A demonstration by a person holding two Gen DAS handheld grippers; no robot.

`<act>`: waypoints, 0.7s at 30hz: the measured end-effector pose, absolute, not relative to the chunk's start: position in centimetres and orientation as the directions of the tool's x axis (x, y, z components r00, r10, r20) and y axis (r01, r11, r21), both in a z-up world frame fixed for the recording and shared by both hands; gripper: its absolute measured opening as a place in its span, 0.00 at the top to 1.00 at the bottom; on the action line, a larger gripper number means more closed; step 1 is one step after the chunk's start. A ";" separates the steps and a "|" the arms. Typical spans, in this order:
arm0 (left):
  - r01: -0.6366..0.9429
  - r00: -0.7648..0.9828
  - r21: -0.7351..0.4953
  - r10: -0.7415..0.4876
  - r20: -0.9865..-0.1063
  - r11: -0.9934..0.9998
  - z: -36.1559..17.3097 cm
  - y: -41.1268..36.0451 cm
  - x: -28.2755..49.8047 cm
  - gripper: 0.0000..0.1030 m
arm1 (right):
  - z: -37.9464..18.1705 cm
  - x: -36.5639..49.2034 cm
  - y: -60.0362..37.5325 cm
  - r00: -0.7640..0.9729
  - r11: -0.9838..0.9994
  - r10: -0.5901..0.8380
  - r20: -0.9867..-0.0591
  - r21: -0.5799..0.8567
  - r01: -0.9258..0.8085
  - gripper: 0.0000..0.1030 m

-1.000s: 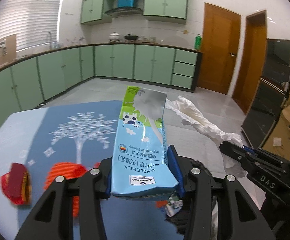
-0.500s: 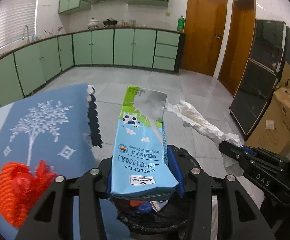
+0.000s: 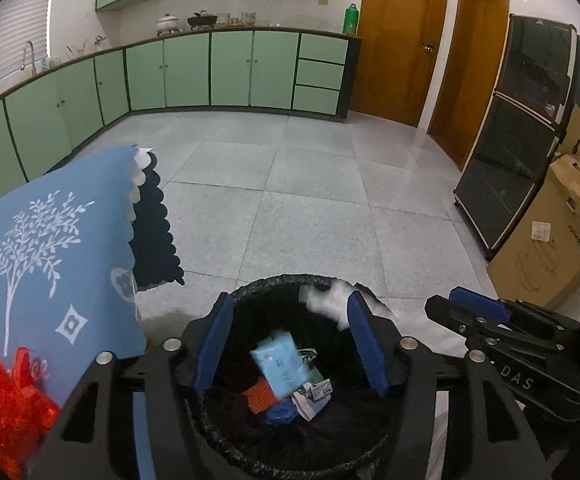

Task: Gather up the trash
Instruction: 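Open both tools to drop the carton and tissue into the bin, then move both tools back over the orange net and red bag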

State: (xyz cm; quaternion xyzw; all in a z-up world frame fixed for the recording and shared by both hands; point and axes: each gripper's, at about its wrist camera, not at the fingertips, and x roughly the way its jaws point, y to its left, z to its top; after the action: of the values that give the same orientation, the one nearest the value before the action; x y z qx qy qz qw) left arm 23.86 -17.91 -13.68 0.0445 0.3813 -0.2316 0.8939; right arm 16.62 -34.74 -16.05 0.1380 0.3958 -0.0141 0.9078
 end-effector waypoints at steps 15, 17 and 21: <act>0.345 0.730 -0.102 -0.335 -0.595 0.933 -7.4 -9.9 20.0 0.24 | -9.8 14.4 -30.9 0.796 0.970 0.091 -0.599 0.236 0.066 0.12; 0.315 0.750 -0.100 -0.312 -0.583 0.944 -6.8 -8.0 19.0 0.23 | -8.8 14.4 -29.3 0.807 0.971 0.122 -0.578 0.239 0.025 0.12; 0.247 0.782 -0.086 -0.251 -0.570 0.965 -5.9 -4.5 17.6 0.23 | -8.0 14.1 -26.5 0.814 0.972 0.167 -0.556 0.232 -0.041 0.12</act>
State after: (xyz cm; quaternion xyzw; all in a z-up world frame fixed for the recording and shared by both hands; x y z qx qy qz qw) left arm 17.61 -4.47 -5.86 -0.0031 0.3026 -0.1318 0.9440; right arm 14.14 -26.48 -7.96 0.1050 0.2996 0.0549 0.9467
